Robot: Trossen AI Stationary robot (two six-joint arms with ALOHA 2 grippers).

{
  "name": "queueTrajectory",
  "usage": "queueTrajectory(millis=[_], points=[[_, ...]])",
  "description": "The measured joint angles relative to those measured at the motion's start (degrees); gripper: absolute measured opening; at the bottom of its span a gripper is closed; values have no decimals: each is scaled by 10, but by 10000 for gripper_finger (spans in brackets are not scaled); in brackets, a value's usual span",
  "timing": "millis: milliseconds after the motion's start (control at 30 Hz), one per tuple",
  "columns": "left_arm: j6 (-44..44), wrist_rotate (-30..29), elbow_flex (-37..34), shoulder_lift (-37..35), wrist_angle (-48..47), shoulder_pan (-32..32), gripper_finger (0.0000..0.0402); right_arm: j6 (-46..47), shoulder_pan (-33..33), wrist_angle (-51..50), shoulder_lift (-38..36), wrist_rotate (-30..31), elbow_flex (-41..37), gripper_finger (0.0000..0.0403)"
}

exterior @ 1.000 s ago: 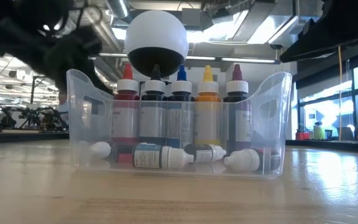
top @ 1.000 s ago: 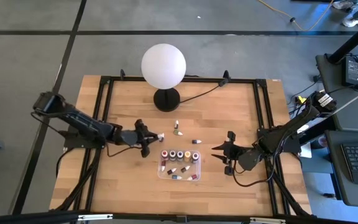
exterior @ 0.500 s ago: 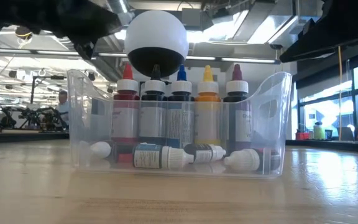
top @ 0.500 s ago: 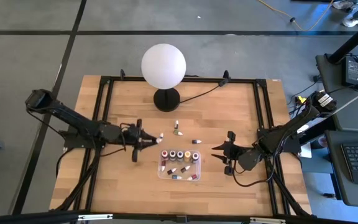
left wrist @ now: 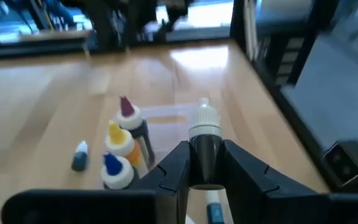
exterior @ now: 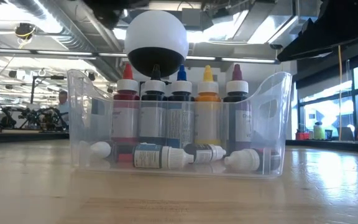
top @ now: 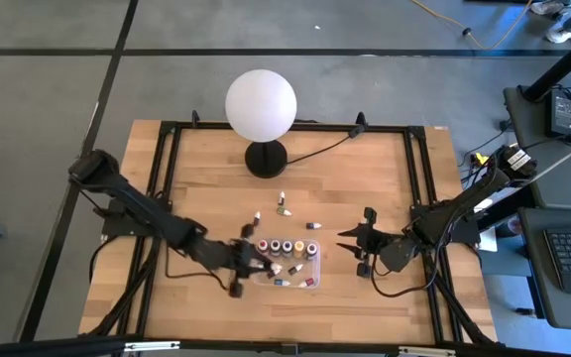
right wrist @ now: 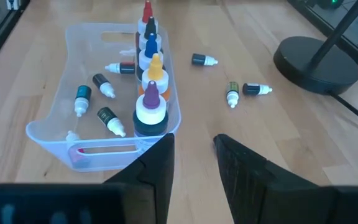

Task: Pick & Place food coloring
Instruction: Put the small brown food coloring bottle into the transparent bin

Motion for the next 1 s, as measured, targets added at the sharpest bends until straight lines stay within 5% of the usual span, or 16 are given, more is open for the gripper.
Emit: queueTrajectory(millis=[233, 500, 1000], points=[[-11, 9, 113, 123, -100, -1, 75, 1, 0, 0, 0, -2, 0, 124], [-57, 14, 142, 208, -115, 0, 82, 3, 0, 0, 0, -4, 0, 124], [-74, 1, 142, 234, -128, 7, 97, 16, 0, 5, 0, -5, 0, 124]])
